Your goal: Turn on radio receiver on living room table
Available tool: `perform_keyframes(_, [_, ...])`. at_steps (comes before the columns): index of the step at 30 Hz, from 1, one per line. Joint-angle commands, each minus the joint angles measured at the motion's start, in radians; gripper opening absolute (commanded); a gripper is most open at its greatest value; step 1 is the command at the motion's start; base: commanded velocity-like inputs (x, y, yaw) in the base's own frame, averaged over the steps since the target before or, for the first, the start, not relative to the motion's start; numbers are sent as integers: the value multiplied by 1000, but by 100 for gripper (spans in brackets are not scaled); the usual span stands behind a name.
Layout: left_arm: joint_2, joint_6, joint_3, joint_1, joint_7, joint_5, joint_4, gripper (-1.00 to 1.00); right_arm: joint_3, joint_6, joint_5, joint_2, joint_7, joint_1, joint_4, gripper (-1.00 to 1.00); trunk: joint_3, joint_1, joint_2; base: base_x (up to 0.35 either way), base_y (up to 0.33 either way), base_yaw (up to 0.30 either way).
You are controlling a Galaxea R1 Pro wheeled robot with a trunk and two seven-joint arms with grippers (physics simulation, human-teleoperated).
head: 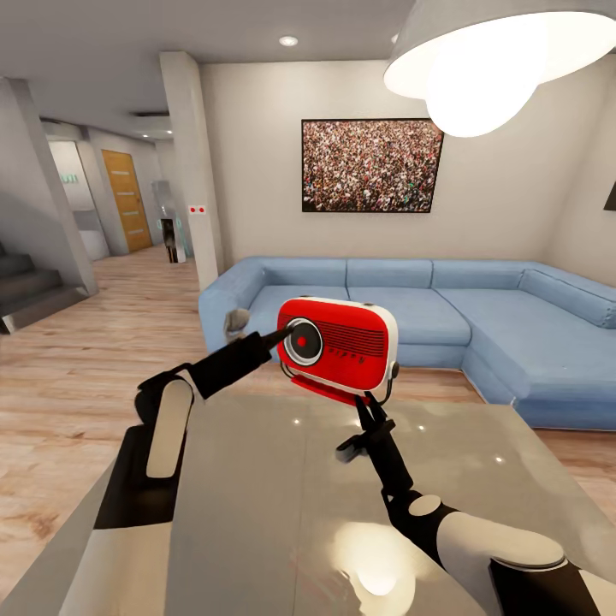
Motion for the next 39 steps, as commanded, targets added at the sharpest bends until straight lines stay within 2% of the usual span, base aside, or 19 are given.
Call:
perform_keyframes(1, [0,0,0,-7,0,0,8,-100,-4,0,3,0,0,0,0,-100,0,0,0,0,0,0])
perform_keyframes(17, [0,-2,-5,-45,7,-7,125,-100,-5,0,3,0,0,0,0,-100,0,0,0,0,0,0])
perform_keyframes(24, [0,-3,2,-47,73,-7,101,-100,-6,0,3,0,0,0,0,-100,0,0,0,0,0,0])
perform_keyframes(26, [0,-3,15,-47,101,-6,91,-100,-6,0,3,0,0,0,0,-100,0,0,0,0,0,0])
perform_keyframes(28, [0,-3,45,-47,137,-5,82,-100,-6,-1,3,0,0,0,0,-100,0,0,0,0,0,0])
perform_keyframes(35, [0,-3,67,-47,159,-6,49,-100,-6,-2,3,0,0,0,0,-100,0,0,0,0,0,0])
perform_keyframes(39, [0,-2,97,-47,171,-7,48,-100,-6,-2,3,0,0,0,0,-100,0,0,0,0,0,0])
